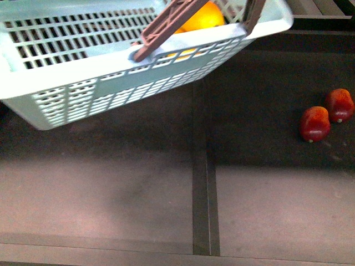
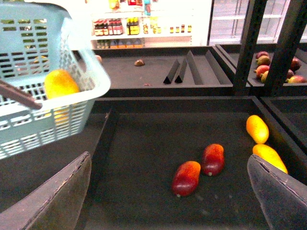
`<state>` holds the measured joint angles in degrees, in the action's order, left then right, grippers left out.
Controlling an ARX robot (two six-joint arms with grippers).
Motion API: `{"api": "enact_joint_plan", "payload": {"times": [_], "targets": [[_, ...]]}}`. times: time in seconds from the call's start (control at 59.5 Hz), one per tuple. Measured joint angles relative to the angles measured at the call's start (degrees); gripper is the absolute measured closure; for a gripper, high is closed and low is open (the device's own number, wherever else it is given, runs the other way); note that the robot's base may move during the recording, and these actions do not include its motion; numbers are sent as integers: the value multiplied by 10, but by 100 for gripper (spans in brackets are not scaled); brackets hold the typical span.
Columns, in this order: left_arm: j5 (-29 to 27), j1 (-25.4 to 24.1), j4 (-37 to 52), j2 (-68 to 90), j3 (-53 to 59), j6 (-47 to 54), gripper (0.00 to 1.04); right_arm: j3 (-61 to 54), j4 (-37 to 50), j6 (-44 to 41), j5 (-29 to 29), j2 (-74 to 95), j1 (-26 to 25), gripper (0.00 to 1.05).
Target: Pick lemon and mango into basket
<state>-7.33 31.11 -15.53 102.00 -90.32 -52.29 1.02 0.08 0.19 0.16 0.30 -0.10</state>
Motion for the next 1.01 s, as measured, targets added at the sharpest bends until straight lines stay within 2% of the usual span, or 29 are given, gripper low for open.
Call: {"api": "enact_joint_plan", "payload": {"times": [0.185,0.319,0.42,0.638,0.823,1.008], "targets": [[36,-38,33,0,52,-19,101,0,0,0,-2,0,0,9],[46,-83,87,17,77,-97,101,0,0,0,-1,0,0,9],[40,-122,132,53,72,-168,101,0,0,0,-2,0,0,9],[-17,-190,125,189,-33,-259,101,0,0,0,-1,0,0,9],[-61,-213,98,304,-139,-324,101,0,0,0,-1,0,0,9],[-50,-199,96,328,-142,-384,101,0,0,0,-2,0,0,9]]}}
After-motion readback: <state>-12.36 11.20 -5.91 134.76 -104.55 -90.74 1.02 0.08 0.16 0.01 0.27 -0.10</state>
